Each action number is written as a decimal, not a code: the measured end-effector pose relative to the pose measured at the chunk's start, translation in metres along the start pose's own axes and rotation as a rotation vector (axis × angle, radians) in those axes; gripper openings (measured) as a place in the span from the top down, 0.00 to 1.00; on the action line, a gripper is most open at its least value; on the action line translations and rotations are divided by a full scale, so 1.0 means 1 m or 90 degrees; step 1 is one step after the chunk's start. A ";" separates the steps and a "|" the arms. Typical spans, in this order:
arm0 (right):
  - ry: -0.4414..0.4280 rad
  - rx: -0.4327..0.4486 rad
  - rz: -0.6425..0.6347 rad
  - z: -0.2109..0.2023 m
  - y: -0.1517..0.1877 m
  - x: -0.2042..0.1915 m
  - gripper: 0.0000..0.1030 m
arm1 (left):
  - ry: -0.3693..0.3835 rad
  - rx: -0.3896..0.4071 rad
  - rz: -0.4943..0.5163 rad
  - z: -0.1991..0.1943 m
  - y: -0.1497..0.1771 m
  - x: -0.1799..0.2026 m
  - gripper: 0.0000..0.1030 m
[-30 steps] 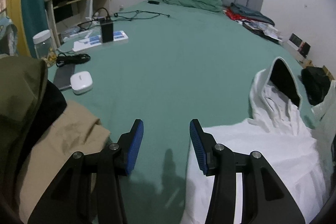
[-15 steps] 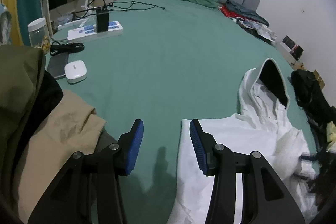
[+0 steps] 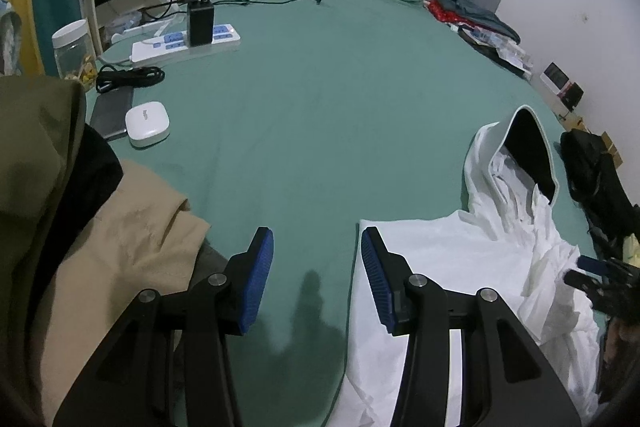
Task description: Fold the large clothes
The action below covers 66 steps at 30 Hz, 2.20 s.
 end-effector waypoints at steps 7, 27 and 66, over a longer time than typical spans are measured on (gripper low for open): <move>-0.076 0.002 0.113 0.037 -0.016 0.023 0.70 | 0.002 -0.003 0.000 0.002 -0.003 -0.001 0.53; 0.018 0.287 -0.282 -0.100 -0.082 -0.162 0.96 | 0.013 0.012 -0.018 -0.010 -0.005 -0.015 0.53; -0.051 0.014 -0.245 0.018 0.061 -0.117 0.77 | 0.056 -0.075 0.020 0.025 0.023 0.027 0.53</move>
Point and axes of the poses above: each gripper's, at about its wrist camera, not at the fingertips, and z roughly the way its jaws point, x to its right, y to its underside, the point moved 2 cm from there along z, roughly the way its jaws point, and after that the axes turned 5 degrees about -y, right-handed, at the moved point
